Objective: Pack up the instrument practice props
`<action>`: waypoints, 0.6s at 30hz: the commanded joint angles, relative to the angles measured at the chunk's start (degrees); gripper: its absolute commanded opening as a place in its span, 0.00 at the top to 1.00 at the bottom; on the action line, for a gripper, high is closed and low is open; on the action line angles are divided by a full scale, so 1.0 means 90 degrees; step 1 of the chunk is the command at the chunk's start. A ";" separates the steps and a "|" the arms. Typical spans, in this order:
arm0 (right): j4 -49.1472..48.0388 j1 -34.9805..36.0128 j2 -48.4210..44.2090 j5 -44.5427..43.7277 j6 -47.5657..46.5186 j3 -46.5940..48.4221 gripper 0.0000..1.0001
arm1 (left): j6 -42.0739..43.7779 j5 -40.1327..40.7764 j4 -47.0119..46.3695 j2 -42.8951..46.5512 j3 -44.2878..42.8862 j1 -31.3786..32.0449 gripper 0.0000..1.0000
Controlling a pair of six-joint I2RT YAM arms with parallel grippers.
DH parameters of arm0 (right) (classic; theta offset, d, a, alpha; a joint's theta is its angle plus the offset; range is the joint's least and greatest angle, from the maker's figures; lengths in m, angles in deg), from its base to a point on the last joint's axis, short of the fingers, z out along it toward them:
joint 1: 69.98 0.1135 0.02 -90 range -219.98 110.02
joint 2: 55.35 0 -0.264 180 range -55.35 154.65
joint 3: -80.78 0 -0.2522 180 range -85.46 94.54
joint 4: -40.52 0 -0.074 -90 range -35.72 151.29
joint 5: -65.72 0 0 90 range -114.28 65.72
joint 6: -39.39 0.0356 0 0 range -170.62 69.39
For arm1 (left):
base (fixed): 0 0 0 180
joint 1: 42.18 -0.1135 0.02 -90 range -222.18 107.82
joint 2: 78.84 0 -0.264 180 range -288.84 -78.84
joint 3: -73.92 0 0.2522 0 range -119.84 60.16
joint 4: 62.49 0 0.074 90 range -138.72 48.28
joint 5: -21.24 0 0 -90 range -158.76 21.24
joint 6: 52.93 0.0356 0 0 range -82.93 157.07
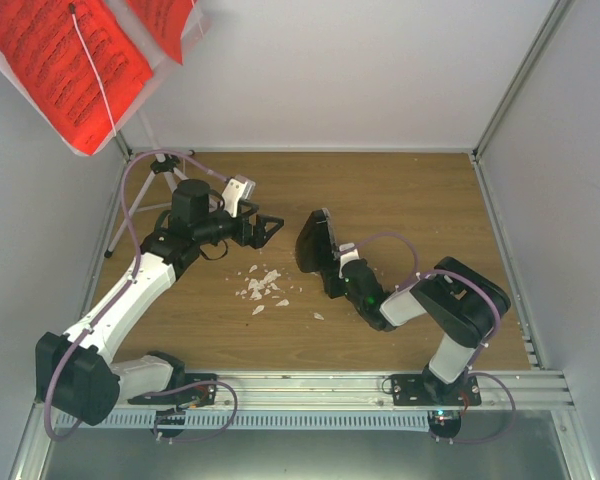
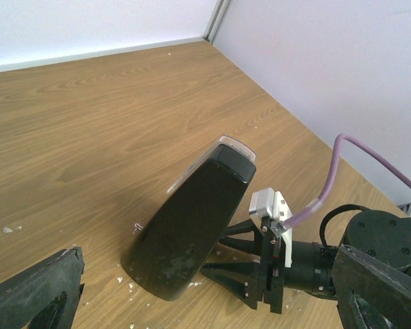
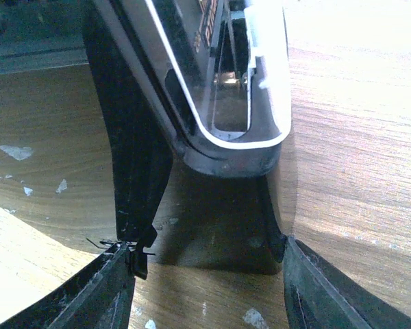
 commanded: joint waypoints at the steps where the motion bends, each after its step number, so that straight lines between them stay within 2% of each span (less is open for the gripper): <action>1: 0.0246 0.0014 -0.0034 -0.0123 -0.0034 -0.0088 0.40 | -0.0014 -0.0087 -0.0346 0.0059 0.0073 -0.0079 0.01; 5: 0.0592 0.0021 -0.0393 -0.0167 -0.0100 -0.0111 0.10 | 0.0019 -0.0088 -0.0308 0.0064 0.0065 -0.0110 0.01; 7: 0.0831 0.0023 -0.0757 -0.0181 -0.0147 -0.0207 0.03 | 0.0082 -0.0060 -0.0247 0.0076 0.0024 -0.0117 0.01; 13: 0.2081 0.0023 -0.2505 -0.0315 -0.0109 -0.0443 0.00 | 0.0345 0.0397 0.0052 0.0260 -0.0233 -0.0114 0.01; 18: 0.3837 0.0014 -0.3972 -0.0231 -0.0135 0.0408 0.00 | 0.0437 0.1006 0.0142 0.0425 -0.0334 -0.0123 0.01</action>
